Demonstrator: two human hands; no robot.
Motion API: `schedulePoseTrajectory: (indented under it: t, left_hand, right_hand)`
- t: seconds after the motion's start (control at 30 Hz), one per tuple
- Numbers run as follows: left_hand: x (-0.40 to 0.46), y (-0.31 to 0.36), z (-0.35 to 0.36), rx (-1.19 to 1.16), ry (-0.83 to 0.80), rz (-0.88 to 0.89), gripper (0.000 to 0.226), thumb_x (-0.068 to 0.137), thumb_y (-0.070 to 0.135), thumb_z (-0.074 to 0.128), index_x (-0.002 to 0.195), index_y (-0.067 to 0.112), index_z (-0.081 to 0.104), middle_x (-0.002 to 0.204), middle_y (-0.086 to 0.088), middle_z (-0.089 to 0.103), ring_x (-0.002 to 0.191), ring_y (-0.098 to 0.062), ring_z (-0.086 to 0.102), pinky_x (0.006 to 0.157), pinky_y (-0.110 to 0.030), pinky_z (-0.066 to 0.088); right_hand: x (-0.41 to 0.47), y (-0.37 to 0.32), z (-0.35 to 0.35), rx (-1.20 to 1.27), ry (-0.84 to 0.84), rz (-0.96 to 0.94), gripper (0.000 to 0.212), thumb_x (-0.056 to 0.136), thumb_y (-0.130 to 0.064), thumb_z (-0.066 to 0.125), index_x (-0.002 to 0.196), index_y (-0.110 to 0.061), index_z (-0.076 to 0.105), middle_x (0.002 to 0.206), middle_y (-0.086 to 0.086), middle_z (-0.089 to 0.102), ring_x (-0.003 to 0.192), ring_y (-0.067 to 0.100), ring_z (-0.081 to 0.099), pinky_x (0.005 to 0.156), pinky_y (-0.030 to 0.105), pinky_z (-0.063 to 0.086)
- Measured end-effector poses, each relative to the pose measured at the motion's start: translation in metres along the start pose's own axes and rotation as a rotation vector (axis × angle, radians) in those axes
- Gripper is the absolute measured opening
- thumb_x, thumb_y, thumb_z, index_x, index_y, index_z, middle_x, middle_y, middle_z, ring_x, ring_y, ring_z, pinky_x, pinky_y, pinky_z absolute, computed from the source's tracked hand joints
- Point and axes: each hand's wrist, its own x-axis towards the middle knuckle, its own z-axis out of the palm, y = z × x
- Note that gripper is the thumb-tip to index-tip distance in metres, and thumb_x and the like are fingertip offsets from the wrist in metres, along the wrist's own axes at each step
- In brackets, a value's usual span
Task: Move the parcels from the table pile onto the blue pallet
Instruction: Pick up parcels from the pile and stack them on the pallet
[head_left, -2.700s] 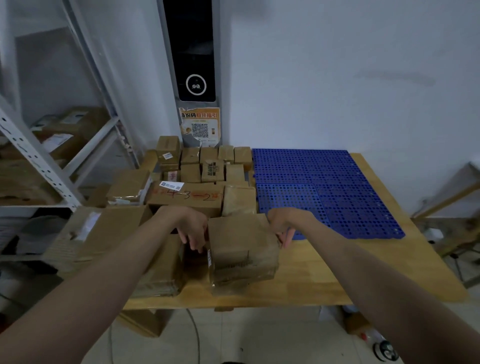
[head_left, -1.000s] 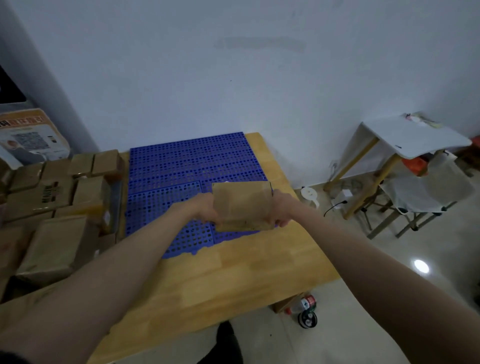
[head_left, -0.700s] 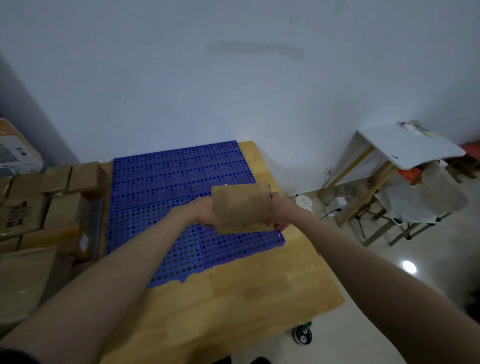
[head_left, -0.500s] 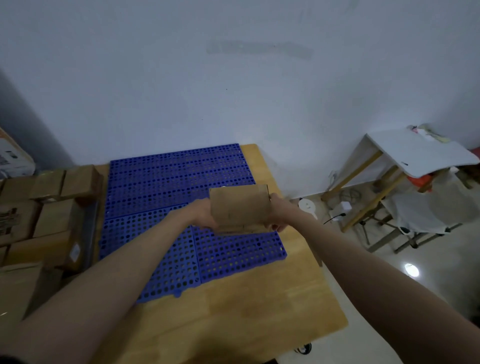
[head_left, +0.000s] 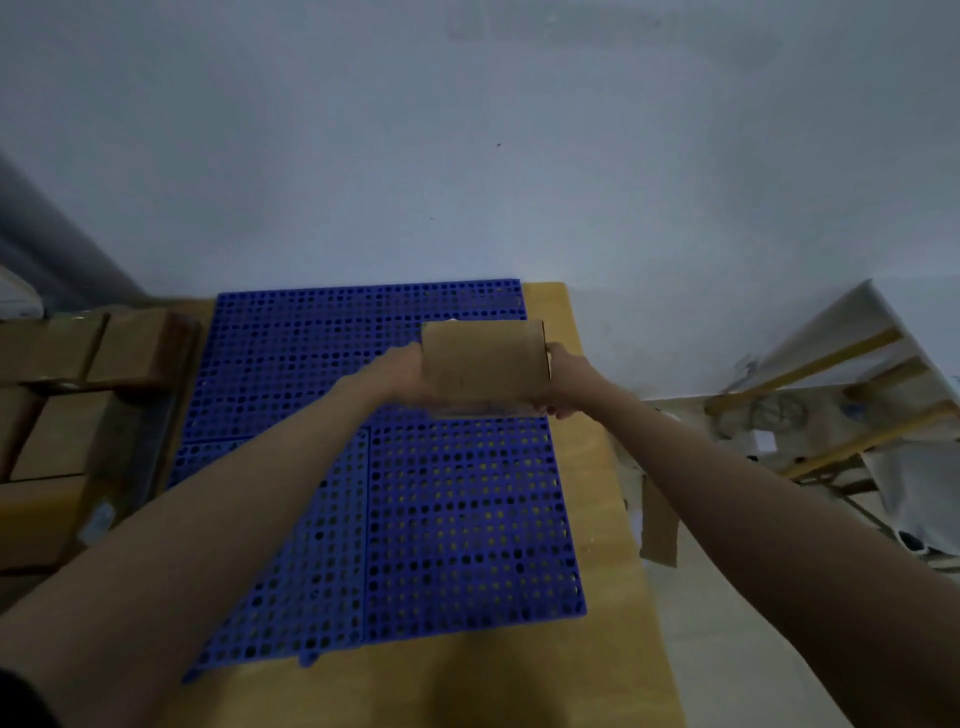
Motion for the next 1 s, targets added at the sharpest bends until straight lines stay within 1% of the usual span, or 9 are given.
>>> schedulePoseTrajectory:
  t: [0.07, 0.17, 0.23, 0.37, 0.5, 0.6, 0.7, 0.87, 1.0]
  left_hand:
    - [0.029, -0.001, -0.007, -0.018, 0.054, -0.057, 0.066, 0.085, 0.034, 0.074, 0.138, 0.015, 0.04, 0.12, -0.008, 0.055, 0.102, -0.029, 0.058, 0.088, -0.046, 0.051]
    - [0.069, -0.003, -0.018, -0.025, 0.102, -0.093, 0.072, 0.084, 0.037, 0.073, 0.14, 0.012, 0.036, 0.127, -0.012, 0.052, 0.107, -0.033, 0.057, 0.088, -0.049, 0.051]
    - [0.095, -0.005, -0.025, -0.027, 0.121, -0.094, 0.073, 0.085, 0.038, 0.072, 0.142, 0.011, 0.035, 0.13, -0.013, 0.051, 0.108, -0.033, 0.057, 0.086, -0.048, 0.051]
    - [0.144, -0.01, -0.037, -0.028, 0.103, -0.094, 0.071, 0.084, 0.036, 0.074, 0.138, 0.009, 0.037, 0.12, -0.012, 0.054, 0.096, -0.03, 0.057, 0.079, -0.045, 0.05]
    - [0.186, -0.015, -0.041, 0.019, 0.112, -0.102, 0.063, 0.084, 0.033, 0.074, 0.133, 0.01, 0.042, 0.104, -0.006, 0.053, 0.087, -0.026, 0.056, 0.075, -0.043, 0.05]
    - [0.212, -0.023, -0.038, 0.011, 0.107, -0.113, 0.061, 0.085, 0.033, 0.073, 0.135, 0.013, 0.043, 0.11, -0.008, 0.059, 0.091, -0.028, 0.06, 0.079, -0.045, 0.053]
    - [0.23, -0.033, -0.035, -0.043, 0.101, -0.099, 0.071, 0.085, 0.034, 0.074, 0.142, 0.013, 0.037, 0.122, -0.011, 0.058, 0.098, -0.029, 0.06, 0.081, -0.042, 0.051]
    - [0.246, -0.034, -0.037, -0.178, 0.084, -0.058, 0.086, 0.086, 0.032, 0.074, 0.153, 0.02, 0.022, 0.137, -0.009, 0.053, 0.113, -0.03, 0.057, 0.084, -0.034, 0.045]
    - [0.247, -0.03, -0.038, -0.178, 0.065, -0.08, 0.092, 0.087, 0.032, 0.072, 0.154, 0.016, 0.011, 0.138, -0.012, 0.051, 0.113, -0.031, 0.057, 0.087, -0.041, 0.048]
  right_hand:
    - [0.032, -0.001, -0.01, 0.009, 0.002, -0.019, 0.085, 0.082, -0.005, 0.07, 0.151, -0.014, 0.021, 0.098, 0.019, 0.067, 0.072, 0.03, 0.068, 0.057, 0.036, 0.059]
    - [0.075, -0.003, -0.023, 0.031, 0.016, -0.068, 0.084, 0.083, -0.008, 0.069, 0.152, -0.017, 0.023, 0.106, 0.021, 0.066, 0.091, 0.036, 0.068, 0.07, 0.044, 0.06]
    - [0.102, -0.004, -0.03, 0.034, 0.017, -0.097, 0.08, 0.083, -0.008, 0.069, 0.15, -0.016, 0.027, 0.106, 0.019, 0.066, 0.092, 0.036, 0.068, 0.074, 0.046, 0.06]
    - [0.151, -0.005, -0.038, 0.052, 0.01, -0.089, 0.07, 0.082, -0.004, 0.066, 0.145, -0.014, 0.037, 0.105, 0.019, 0.068, 0.096, 0.036, 0.067, 0.078, 0.046, 0.059]
    - [0.192, -0.006, -0.043, 0.063, 0.003, -0.068, 0.071, 0.082, -0.002, 0.066, 0.145, -0.016, 0.037, 0.101, 0.015, 0.067, 0.094, 0.034, 0.068, 0.074, 0.043, 0.061]
    - [0.217, -0.006, -0.042, 0.059, -0.001, -0.057, 0.071, 0.082, -0.003, 0.067, 0.145, -0.016, 0.037, 0.102, 0.014, 0.066, 0.091, 0.032, 0.069, 0.072, 0.041, 0.061]
    - [0.233, -0.006, -0.038, 0.066, -0.002, -0.07, 0.072, 0.083, -0.008, 0.069, 0.146, -0.015, 0.036, 0.105, 0.015, 0.067, 0.092, 0.032, 0.069, 0.076, 0.045, 0.06]
    - [0.243, -0.005, -0.036, 0.077, 0.062, -0.068, 0.085, 0.086, -0.017, 0.067, 0.155, -0.019, 0.018, 0.115, 0.012, 0.06, 0.089, 0.032, 0.069, 0.072, 0.048, 0.061]
    - [0.242, -0.008, -0.035, 0.047, 0.056, -0.04, 0.073, 0.086, -0.015, 0.067, 0.147, -0.01, 0.027, 0.116, 0.015, 0.059, 0.088, 0.033, 0.068, 0.074, 0.048, 0.06]
